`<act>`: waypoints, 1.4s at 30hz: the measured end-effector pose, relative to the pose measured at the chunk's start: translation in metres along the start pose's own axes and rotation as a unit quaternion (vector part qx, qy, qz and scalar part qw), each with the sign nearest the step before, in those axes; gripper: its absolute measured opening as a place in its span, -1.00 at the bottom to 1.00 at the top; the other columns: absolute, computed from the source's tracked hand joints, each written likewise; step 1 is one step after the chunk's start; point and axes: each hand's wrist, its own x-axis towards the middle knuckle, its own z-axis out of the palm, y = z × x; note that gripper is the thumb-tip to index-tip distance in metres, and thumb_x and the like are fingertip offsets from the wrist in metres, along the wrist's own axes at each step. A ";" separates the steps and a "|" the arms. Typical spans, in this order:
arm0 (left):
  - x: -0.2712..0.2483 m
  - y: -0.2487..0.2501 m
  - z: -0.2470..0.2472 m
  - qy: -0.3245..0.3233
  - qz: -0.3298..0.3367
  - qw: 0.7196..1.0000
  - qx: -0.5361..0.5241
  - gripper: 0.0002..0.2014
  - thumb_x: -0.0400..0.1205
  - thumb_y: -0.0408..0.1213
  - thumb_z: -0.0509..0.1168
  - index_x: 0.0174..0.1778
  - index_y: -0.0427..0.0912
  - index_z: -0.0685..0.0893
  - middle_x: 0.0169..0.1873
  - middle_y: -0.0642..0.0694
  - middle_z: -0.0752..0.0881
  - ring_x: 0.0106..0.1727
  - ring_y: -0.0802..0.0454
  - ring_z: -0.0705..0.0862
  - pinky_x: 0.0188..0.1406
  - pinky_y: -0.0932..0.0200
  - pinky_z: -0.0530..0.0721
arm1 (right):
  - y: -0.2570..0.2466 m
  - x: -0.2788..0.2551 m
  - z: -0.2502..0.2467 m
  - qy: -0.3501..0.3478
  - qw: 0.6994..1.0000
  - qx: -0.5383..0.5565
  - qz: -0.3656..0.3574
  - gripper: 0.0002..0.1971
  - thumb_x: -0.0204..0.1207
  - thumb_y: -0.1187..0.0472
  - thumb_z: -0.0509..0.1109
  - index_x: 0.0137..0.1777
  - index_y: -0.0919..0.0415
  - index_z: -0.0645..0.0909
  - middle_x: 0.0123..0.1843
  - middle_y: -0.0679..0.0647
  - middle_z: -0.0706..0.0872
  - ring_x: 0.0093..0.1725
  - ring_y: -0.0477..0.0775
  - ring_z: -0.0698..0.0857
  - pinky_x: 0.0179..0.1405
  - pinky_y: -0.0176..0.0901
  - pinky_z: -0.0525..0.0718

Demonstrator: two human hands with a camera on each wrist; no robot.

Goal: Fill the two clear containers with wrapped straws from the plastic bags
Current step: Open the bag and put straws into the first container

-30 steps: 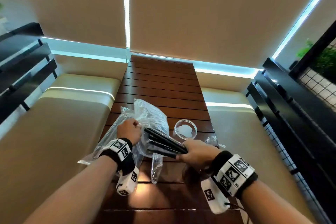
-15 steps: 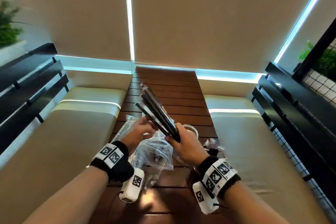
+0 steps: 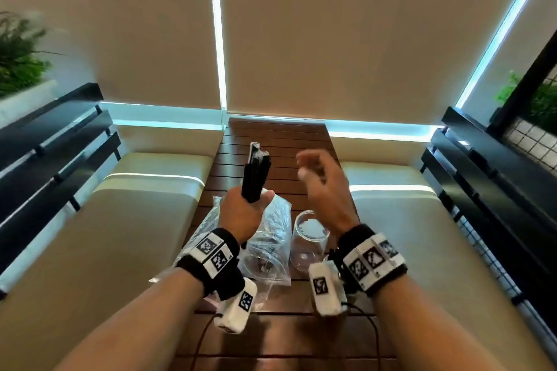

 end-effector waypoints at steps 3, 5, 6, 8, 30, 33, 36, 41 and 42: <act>-0.009 0.002 0.012 -0.018 0.052 0.997 0.056 -0.63 0.53 -0.15 0.50 -0.41 0.01 0.40 -0.54 0.15 0.51 -0.47 0.23 0.48 -0.51 0.42 0.34 | -0.036 0.020 -0.006 0.015 0.997 -0.035 -0.064 -0.66 0.75 0.03 0.09 0.25 0.13 0.64 0.15 -0.02 0.71 0.16 -0.15 0.64 0.12 -0.31 0.58; -0.014 0.009 0.022 -0.048 0.106 0.992 0.057 -0.75 0.53 -0.24 0.49 -0.34 0.06 0.54 -0.46 0.14 0.62 -0.40 0.23 0.58 -0.44 0.51 0.42 | -0.039 0.020 0.007 -0.083 0.984 -0.140 -0.078 -0.56 0.76 -0.06 0.00 0.13 0.17 0.66 0.03 0.05 0.73 0.05 -0.04 0.65 0.05 -0.14 0.58; -0.016 0.013 0.026 -0.062 0.133 0.987 0.070 -0.84 0.54 -0.32 0.46 -0.26 0.00 0.65 -0.39 0.02 0.71 -0.33 0.10 0.67 -0.36 0.48 0.50 | -0.033 0.017 0.013 -0.120 0.974 -0.180 -0.072 -0.56 0.75 -0.09 0.02 0.05 0.16 0.65 -0.07 0.04 0.73 -0.06 -0.01 0.66 -0.05 -0.07 0.59; -0.020 0.023 0.033 -0.069 0.190 0.974 0.099 -0.89 0.57 -0.42 0.36 -0.02 -0.26 0.73 -0.21 -0.23 0.79 -0.19 -0.20 0.75 -0.18 0.09 0.70 | -0.018 0.012 0.018 -0.132 0.965 -0.222 -0.049 -0.67 0.69 -0.12 0.17 0.01 0.08 0.64 -0.16 -0.03 0.75 -0.17 -0.02 0.69 -0.12 -0.04 0.64; -0.039 -0.042 0.077 -0.265 0.250 0.903 0.227 -0.81 0.53 -0.15 0.38 -0.21 0.08 0.44 -0.22 0.13 0.53 -0.26 0.08 0.55 -0.24 0.05 0.61 | 0.051 0.001 -0.119 0.155 0.937 -0.291 0.118 -0.68 0.36 0.12 0.44 -0.56 0.09 0.45 -0.58 -0.03 0.53 -0.48 0.01 0.52 -0.38 -0.18 0.53; -0.064 -0.051 0.088 -0.383 0.325 0.810 0.302 -0.73 0.61 -0.08 0.21 0.22 0.14 0.60 0.21 0.14 0.57 0.12 0.02 0.67 0.11 0.01 0.70 | 0.068 -0.006 -0.118 0.170 0.933 -0.273 0.160 -0.68 0.37 0.12 0.43 -0.55 0.14 0.48 -0.58 -0.02 0.52 -0.46 0.00 0.48 -0.41 -0.22 0.45; -0.073 -0.062 0.101 -0.441 0.309 0.774 0.332 -0.51 0.64 -0.16 0.12 0.54 0.05 0.42 0.53 0.09 0.42 0.48 0.04 0.47 0.48 0.09 0.50 | 0.080 -0.011 -0.113 0.164 0.929 -0.277 0.180 -0.70 0.35 0.12 0.43 -0.54 0.15 0.49 -0.55 -0.02 0.55 -0.44 0.02 0.52 -0.43 -0.27 0.43; -0.072 -0.070 0.109 -0.456 0.327 0.740 0.370 -0.43 0.55 -0.21 0.05 0.55 -0.04 0.41 0.51 -0.01 0.40 0.43 -0.13 0.51 0.33 -0.12 0.60 | 0.093 -0.021 -0.113 0.125 0.923 -0.316 0.180 -0.71 0.33 0.08 0.41 -0.52 0.13 0.45 -0.55 0.01 0.56 -0.48 0.05 0.52 -0.49 -0.23 0.40; -0.072 -0.068 0.108 -0.453 0.331 0.736 0.380 -0.45 0.57 -0.22 0.07 0.55 -0.05 0.40 0.51 -0.02 0.39 0.41 -0.15 0.52 0.30 -0.14 0.61 | 0.094 -0.021 -0.114 0.122 0.921 -0.327 0.173 -0.72 0.32 0.07 0.41 -0.52 0.12 0.44 -0.55 0.02 0.57 -0.48 0.07 0.54 -0.46 -0.22 0.41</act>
